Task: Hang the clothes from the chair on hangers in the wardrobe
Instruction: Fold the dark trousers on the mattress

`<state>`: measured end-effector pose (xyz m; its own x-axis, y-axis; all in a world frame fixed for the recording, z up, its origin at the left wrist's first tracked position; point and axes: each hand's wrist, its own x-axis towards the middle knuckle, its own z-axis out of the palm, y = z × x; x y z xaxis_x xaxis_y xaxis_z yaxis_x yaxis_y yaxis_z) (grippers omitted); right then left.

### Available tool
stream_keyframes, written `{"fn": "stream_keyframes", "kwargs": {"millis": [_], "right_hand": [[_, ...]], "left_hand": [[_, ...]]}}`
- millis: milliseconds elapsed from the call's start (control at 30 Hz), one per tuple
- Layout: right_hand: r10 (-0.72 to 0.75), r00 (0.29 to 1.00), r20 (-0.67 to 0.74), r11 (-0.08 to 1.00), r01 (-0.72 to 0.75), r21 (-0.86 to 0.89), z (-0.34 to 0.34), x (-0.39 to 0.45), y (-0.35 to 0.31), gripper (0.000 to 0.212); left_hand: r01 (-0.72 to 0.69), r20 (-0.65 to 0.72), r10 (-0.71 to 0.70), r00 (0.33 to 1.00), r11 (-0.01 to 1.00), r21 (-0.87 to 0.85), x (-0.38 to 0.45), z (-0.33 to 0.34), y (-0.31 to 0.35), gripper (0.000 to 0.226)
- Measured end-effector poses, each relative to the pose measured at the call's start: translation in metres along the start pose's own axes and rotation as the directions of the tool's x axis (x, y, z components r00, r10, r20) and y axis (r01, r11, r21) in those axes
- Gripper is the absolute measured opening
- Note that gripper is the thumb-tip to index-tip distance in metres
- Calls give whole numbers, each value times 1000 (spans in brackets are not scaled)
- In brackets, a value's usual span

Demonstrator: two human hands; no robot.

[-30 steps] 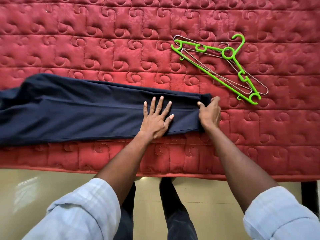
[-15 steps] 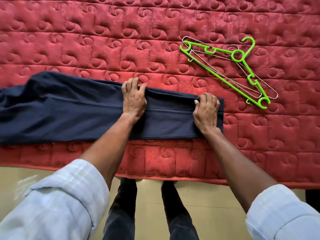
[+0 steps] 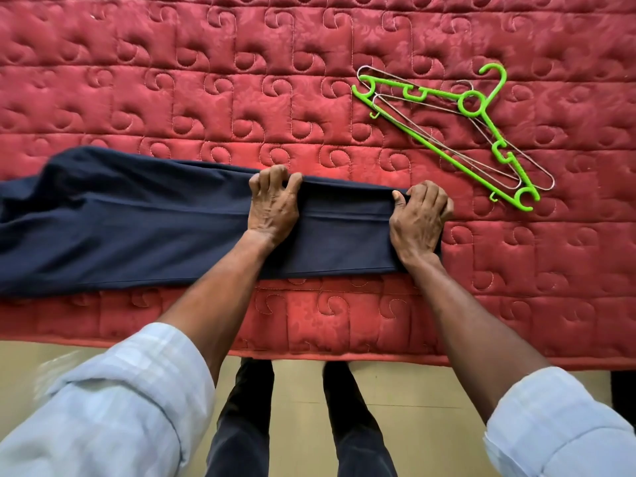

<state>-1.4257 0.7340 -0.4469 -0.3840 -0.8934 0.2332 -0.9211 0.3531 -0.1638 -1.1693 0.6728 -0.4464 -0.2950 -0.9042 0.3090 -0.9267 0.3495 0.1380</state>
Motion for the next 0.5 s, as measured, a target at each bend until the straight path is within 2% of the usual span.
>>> {"fn": "stream_keyframes", "kwargs": {"millis": [133, 333, 400, 433, 500], "right_hand": [[5, 1000, -11, 1000, -5, 8, 3, 6, -1, 24], [21, 1000, 20, 999, -20, -48, 13, 7, 3, 21], [83, 995, -47, 995, -85, -43, 7, 8, -9, 25], [70, 994, -80, 998, -70, 1, 3, 7, -19, 28], [-123, 990, -68, 978, 133, 159, 0, -4, -42, 26]], "left_hand": [[36, -48, -33, 998, 997, 73, 10, 0, 4, 34], [108, 85, -118, 989, 988, 107, 5, 12, 14, 26], [158, 86, -161, 983, 987, 36, 1, 13, 17, 26], [176, 72, -173, 982, 984, -29, -2, 12, 19, 24], [177, 41, -172, 984, 966, -191, -10, 5, 21, 17]]}}
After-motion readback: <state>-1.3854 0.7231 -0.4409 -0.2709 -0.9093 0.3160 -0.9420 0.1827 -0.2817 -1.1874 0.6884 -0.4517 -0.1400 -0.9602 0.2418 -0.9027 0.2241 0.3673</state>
